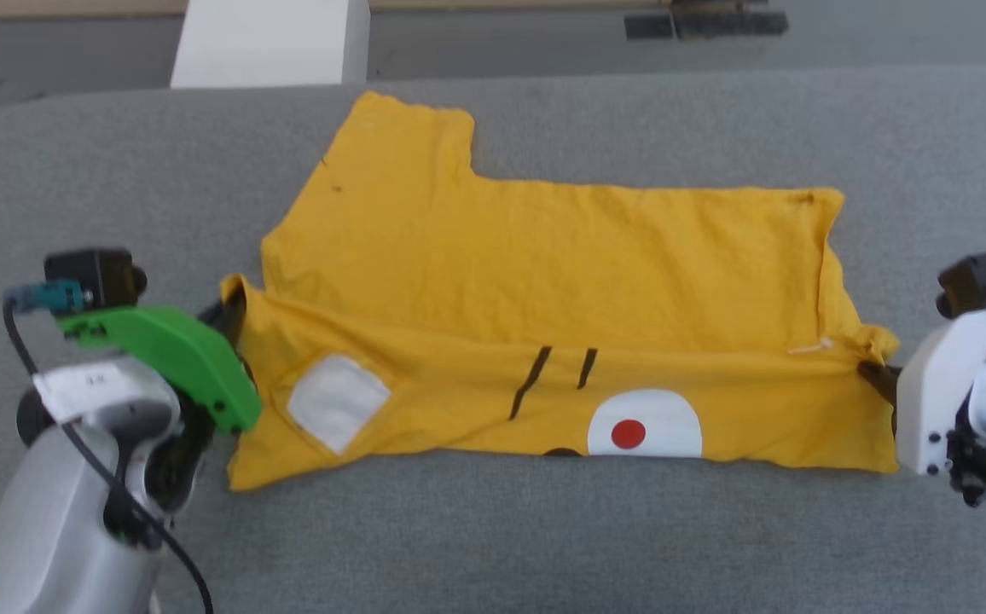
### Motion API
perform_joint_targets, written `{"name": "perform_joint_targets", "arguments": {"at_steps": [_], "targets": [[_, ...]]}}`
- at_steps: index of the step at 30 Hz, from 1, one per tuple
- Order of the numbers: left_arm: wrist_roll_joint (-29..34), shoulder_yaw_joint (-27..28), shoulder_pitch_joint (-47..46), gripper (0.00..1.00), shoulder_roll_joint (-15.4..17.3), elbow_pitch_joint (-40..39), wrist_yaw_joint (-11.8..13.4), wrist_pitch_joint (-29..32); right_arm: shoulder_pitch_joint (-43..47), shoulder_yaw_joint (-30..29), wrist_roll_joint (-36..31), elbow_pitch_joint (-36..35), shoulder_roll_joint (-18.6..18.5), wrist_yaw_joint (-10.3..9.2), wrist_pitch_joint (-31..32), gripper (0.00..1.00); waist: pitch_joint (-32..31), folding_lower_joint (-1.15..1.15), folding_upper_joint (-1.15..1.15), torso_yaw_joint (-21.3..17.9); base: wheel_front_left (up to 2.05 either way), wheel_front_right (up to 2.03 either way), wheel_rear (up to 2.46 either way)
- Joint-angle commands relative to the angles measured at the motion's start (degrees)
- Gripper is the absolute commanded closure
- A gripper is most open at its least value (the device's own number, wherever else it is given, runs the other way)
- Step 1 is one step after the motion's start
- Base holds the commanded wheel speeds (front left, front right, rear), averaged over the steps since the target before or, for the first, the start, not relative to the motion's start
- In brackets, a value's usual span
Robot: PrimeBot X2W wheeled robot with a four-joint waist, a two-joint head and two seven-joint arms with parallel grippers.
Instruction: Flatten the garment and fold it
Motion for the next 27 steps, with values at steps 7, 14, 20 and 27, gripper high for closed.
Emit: {"name": "perform_joint_targets", "arguments": {"at_steps": [7, 14, 20, 27], "targets": [[2.8, -2.0, -10.5, 1.0, -2.2, 12.8, -5.1, -5.6, -6.0, 2.4, -3.2, 4.1, 1.3, -0.1, 6.0, 1.0, 10.0, 0.0, 0.0, -0.5, 0.0, 0.0, 0.0], [2.3, -3.5, -12.6, 0.83, -4.5, 21.1, -8.3, -8.7, -6.7, 3.5, -3.4, 6.3, 1.7, -0.1, 6.4, 0.98, 9.2, 0.0, 0.0, -0.5, 0.0, 0.0, 0.0], [2.5, -2.3, -13.4, 0.0, -4.6, 23.2, -8.9, -13.0, -5.6, 2.1, -2.6, 5.7, 2.1, -0.1, 3.1, 0.0, 4.4, 0.0, 0.0, -0.2, 0.0, 0.0, 0.0], [1.8, 1.0, -5.7, 0.0, -3.4, 18.3, -5.4, -16.7, 0.2, -2.9, -1.5, 1.4, 3.8, -0.1, -1.3, 0.0, -2.2, 0.0, 0.0, 0.1, 0.0, 0.0, 0.0]]}}
